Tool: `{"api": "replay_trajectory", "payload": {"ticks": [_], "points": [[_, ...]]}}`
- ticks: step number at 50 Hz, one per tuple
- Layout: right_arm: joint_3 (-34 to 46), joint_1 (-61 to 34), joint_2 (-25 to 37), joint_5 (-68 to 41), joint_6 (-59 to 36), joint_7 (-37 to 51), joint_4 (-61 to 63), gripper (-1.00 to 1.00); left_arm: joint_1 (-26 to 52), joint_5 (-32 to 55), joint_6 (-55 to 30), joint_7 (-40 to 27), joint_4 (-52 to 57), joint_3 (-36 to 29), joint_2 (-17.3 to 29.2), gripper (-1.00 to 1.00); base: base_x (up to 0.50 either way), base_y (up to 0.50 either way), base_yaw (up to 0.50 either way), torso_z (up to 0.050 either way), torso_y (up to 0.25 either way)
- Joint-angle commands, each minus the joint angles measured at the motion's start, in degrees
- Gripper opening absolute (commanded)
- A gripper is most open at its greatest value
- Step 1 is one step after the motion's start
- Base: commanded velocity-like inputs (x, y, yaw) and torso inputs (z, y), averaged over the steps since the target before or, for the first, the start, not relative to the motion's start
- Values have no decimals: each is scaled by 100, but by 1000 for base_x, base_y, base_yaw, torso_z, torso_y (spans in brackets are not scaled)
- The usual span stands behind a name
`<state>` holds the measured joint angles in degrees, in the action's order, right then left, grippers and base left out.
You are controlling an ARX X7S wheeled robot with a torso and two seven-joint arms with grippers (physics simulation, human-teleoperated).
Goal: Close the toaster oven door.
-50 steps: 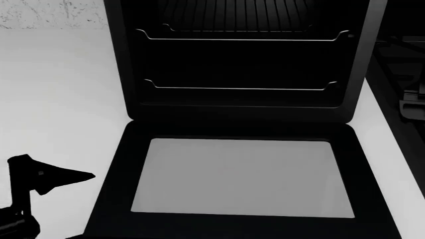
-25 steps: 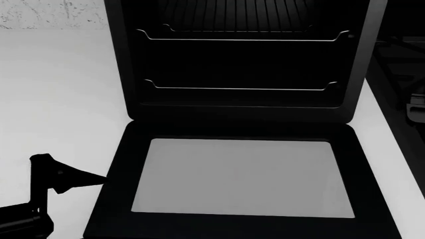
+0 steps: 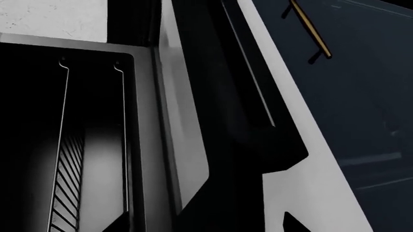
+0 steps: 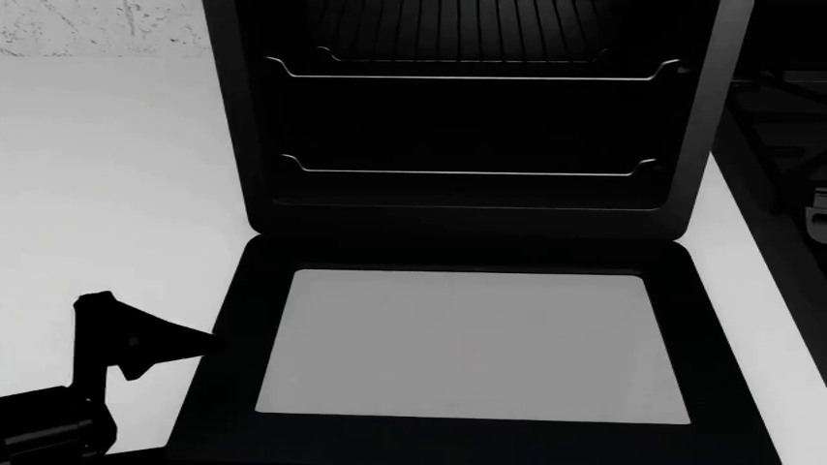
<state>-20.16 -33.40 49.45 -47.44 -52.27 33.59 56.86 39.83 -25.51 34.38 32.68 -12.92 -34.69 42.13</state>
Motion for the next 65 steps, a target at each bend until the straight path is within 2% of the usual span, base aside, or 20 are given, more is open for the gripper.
{"api": "replay_trajectory", "payload": {"ticks": [1,12,28,35,42,47,50,52,59,65], "points": [[10,-1,45,-38,60,53,-16,100,274,-1031,48,-2383,-257,363,-357,100,12,-5,-13,0,0],[-21,-22,109,-172,30,159,17,100,458,-1101,137,-2858,-295,526,-440,100,13,-5,-14,0,0],[-35,-27,204,-308,60,246,21,100,728,-761,-50,-2808,-117,731,-555,100,6,-4,-8,0,0],[-70,31,231,-325,96,280,24,100,524,-689,-100,-2874,-64,733,-595,100,0,0,0,0,0],[-3,-48,259,-366,114,336,3,100,-209,-268,-874,-2847,843,1077,-767,100,0,0,0,0,0],[-88,-79,309,-499,102,382,27,100,-765,-197,-1957,-2893,1764,1420,-1207,100,0,0,-1,0,0],[-154,-35,315,-530,130,385,33,100,-980,-315,-2394,-2934,2123,1490,-1434,100,0,-1,0,0,0],[-197,-24,330,-573,140,389,38,100,-1207,-592,-2970,-2954,2467,1536,-1701,100,0,-2,-7,0,0],[-231,-62,392,-670,153,431,28,100,-1519,-446,-3689,-3387,2613,1718,-2552,100,0,-2,-3,0,0],[-284,21,390,-688,210,437,43,100,-1501,-384,-4008,-3686,2446,1712,-3097,100,0,-1,-4,0,3]]}}
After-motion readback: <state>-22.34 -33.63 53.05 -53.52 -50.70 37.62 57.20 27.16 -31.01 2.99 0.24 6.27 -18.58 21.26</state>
